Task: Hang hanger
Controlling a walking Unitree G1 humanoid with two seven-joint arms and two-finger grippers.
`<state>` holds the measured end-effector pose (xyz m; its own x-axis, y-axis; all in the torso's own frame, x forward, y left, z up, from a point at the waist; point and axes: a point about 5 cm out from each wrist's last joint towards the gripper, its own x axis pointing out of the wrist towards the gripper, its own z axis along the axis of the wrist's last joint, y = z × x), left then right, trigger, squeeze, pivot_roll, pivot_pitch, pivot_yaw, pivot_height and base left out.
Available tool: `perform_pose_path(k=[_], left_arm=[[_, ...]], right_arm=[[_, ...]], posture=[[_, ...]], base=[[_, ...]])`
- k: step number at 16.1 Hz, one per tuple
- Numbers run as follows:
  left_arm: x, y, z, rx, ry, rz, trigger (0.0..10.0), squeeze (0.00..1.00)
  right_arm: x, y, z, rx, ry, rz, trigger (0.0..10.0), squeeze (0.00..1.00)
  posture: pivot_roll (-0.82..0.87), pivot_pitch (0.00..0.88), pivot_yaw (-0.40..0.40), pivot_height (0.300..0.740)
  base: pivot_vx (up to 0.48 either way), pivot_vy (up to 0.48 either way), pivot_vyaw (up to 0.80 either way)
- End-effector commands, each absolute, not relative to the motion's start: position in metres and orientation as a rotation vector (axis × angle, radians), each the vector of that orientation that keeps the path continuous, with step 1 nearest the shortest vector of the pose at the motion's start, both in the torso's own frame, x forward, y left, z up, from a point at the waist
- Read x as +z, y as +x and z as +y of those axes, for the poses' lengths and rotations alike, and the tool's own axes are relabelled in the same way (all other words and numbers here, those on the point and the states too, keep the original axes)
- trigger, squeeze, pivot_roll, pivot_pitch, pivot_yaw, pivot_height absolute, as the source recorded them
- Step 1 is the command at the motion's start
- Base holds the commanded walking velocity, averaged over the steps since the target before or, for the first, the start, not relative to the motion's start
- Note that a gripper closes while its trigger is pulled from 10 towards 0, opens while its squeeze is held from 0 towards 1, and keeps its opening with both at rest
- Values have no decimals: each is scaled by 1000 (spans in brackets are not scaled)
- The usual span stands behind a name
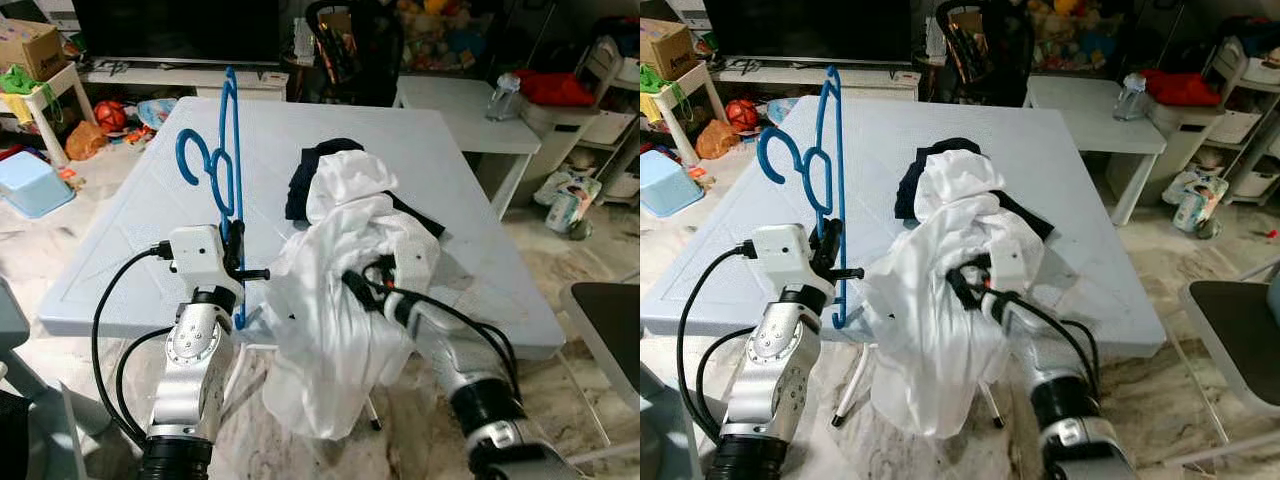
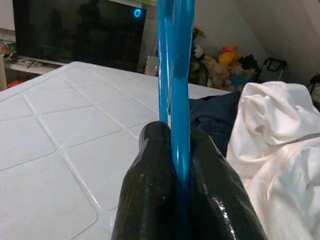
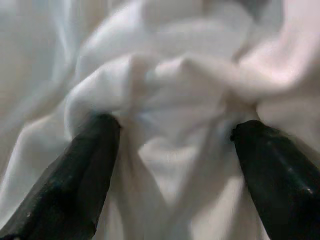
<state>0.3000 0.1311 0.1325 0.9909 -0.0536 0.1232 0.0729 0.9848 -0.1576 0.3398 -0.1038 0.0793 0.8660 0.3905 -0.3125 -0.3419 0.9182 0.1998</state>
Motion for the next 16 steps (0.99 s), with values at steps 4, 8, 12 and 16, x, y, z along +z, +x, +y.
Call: perform_pose_path(k=[4, 8, 12, 16], left_arm=[[130, 302, 127, -76, -154, -103, 10000, 0], [131, 302, 129, -62, -155, -108, 10000, 0], [130, 300, 129, -55, -160, -109, 10000, 0], [127, 300, 129, -52, -163, -102, 10000, 0]], right_arm=[[131, 373, -75, 380, 177, 166, 0, 0], [197, 400, -74, 316, 295, -60, 0, 0], [210, 406, -87, 352, 138, -107, 0, 0], [211, 401, -142, 228, 115, -252, 0, 0]], posture=[[-22, 0, -37, 740], [-10, 0, -52, 740], [-11, 0, -62, 740], [-32, 0, -53, 740]], base=[[0, 0, 0], [0, 0, 0], [0, 0, 0], [0, 0, 0]])
